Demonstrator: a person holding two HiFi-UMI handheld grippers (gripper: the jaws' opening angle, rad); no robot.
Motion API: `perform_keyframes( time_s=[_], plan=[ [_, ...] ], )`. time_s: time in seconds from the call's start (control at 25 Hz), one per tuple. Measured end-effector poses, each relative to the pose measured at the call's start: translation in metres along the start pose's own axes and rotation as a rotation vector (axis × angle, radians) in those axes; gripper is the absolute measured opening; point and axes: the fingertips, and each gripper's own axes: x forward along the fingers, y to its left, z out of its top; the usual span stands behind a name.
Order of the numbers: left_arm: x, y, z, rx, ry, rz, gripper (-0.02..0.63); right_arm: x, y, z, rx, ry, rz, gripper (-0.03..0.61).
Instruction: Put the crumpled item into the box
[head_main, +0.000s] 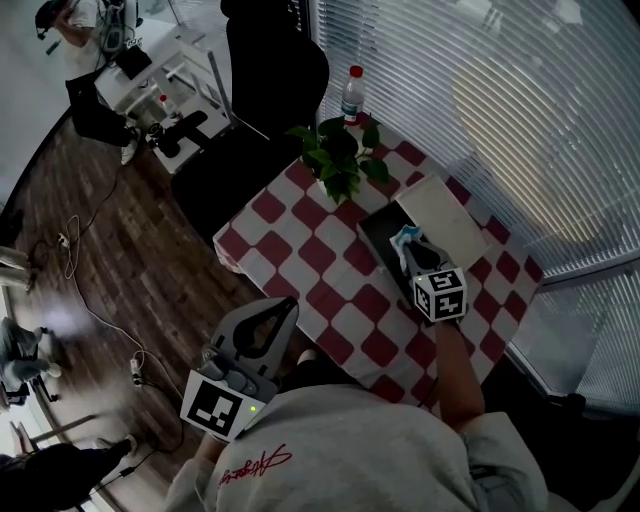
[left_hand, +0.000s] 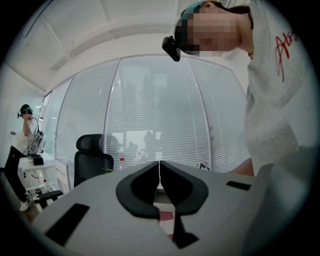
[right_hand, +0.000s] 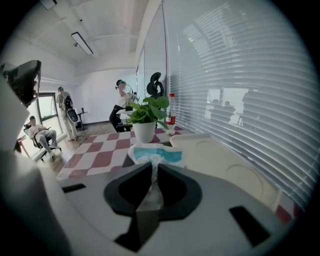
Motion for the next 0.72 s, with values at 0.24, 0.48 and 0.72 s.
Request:
perform_keyframes(
  time_s=[0.24,0.48,0.72],
  plan=[
    [-0.003,0.004,0.001,0.005,0.004,0.02,0.02,0.006,-0.004,-0.006,0.007,0.042,0.002,0.048],
    [-0.006,0.006,0.002,-0.006,0.004,0.034,0.02,0.012,-0.004,-0.006,0.013,0.069,0.01,0.048],
    [-0.006,0.01,0.005,-0.008,-0.015,0.041,0.02,0.021,-0.003,-0.003,-0.01,0.125,0.033,0.048]
  ],
)
